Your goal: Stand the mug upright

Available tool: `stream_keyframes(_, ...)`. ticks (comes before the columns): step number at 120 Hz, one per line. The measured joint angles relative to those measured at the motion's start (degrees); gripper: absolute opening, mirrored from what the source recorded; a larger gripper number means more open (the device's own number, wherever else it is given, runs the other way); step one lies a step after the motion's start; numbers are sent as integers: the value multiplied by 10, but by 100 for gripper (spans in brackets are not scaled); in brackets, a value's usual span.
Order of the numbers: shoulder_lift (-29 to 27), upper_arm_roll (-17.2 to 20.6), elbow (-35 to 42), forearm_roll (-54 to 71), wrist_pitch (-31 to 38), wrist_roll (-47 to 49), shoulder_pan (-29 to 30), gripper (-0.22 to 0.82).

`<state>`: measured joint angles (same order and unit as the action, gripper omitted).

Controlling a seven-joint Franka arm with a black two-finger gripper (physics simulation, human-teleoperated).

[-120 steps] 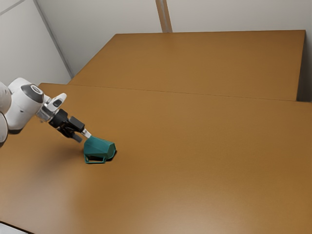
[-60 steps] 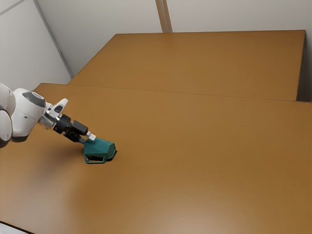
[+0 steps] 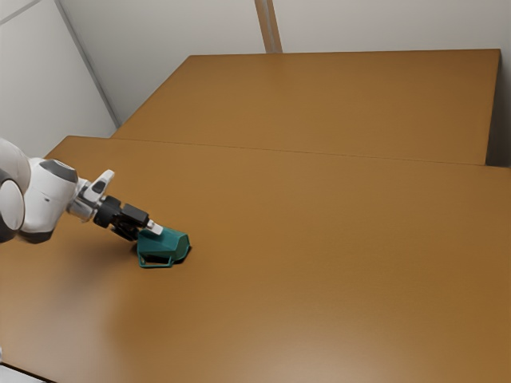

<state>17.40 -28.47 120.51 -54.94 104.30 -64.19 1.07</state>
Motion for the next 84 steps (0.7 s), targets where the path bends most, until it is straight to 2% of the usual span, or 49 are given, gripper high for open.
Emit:
stream_keyframes(28,6,0,0,-18,-9,-7,0,55)
stream_keyframes(84,11,0,5,-52,-32,-15,1,25)
